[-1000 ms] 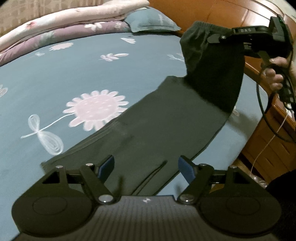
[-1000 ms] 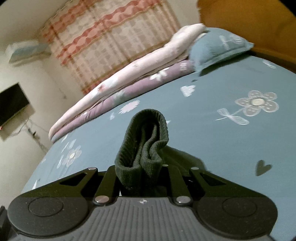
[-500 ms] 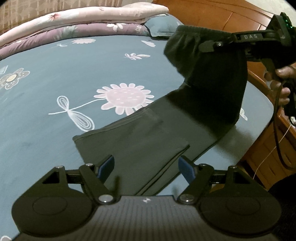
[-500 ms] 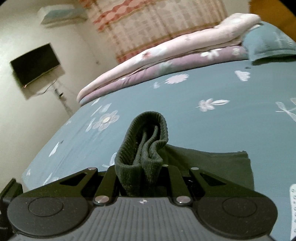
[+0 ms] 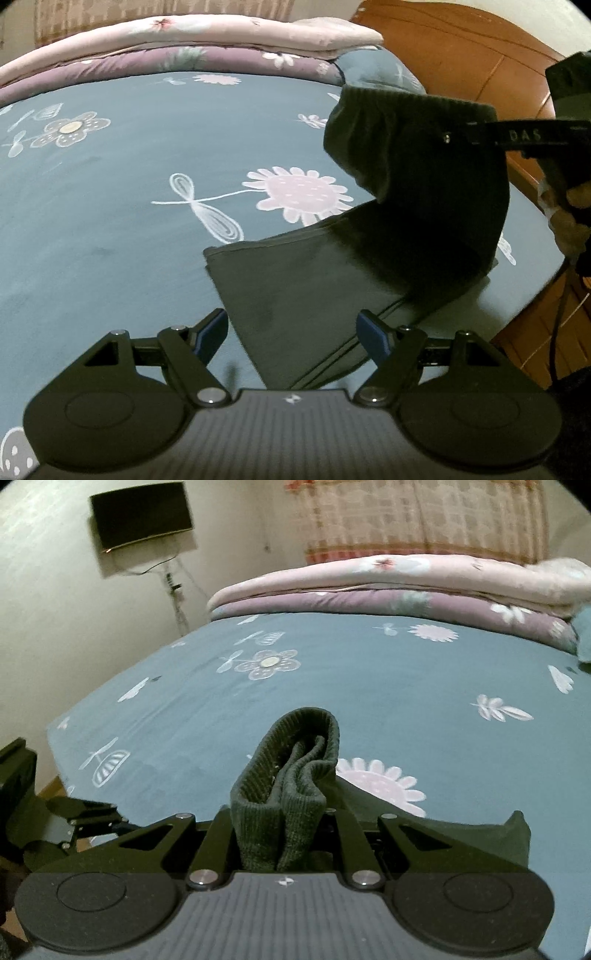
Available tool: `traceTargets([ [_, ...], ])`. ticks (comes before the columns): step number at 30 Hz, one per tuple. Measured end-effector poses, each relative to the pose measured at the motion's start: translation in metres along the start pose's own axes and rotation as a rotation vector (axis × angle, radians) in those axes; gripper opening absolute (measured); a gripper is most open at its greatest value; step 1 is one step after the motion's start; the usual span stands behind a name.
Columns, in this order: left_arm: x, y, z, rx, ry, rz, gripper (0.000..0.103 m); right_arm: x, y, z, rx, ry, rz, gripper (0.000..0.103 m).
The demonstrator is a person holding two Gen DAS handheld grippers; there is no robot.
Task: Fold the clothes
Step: 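Lift the waistband with the right gripper and fold it toward the left gripper, then lay the waistband down and open the right gripper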
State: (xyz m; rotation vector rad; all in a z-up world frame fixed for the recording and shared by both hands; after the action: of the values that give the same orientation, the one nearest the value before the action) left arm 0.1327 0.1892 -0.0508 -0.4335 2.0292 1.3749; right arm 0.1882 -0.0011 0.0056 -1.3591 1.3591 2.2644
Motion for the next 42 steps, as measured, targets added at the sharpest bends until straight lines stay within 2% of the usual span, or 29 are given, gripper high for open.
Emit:
traceTargets([
  [12,0.008,0.004,0.018,-0.039,0.066,-0.001,0.077,0.009,-0.045,0.031,-0.021,0.155,0.089,0.016],
  [25,0.014,0.005,0.03,-0.066,0.113,-0.004,0.077,0.012,-0.073,0.047,-0.034,0.235,0.168,0.018],
  [30,0.02,0.007,0.035,-0.079,0.132,0.0,0.077,0.018,-0.086,0.054,-0.061,0.246,0.211,0.027],
  [33,0.022,0.009,0.038,-0.082,0.142,-0.002,0.077,0.021,-0.091,0.058,-0.096,0.247,0.237,0.038],
  [35,0.022,0.01,0.039,-0.084,0.145,-0.003,0.077,0.021,-0.092,0.059,-0.145,0.228,0.251,0.053],
  [39,0.024,0.011,0.041,-0.089,0.151,-0.005,0.077,0.016,-0.088,0.058,-0.282,0.145,0.247,0.054],
  [42,0.025,0.013,0.04,-0.085,0.151,-0.008,0.077,0.012,-0.085,0.056,-0.266,0.141,0.23,0.054],
])
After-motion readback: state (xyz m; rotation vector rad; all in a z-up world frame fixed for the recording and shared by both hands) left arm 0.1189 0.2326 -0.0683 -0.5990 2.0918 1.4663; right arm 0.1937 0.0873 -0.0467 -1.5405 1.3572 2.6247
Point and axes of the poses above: each gripper's, at about its wrist camera, not at the fingertips, and y roughly against the way its jaws point, z to its left, x to its underside, the point moved 2 cm from there along -y, roughly the way its jaws point, and after that the axes turned 3 degrees about x, right-handed, at the moved point
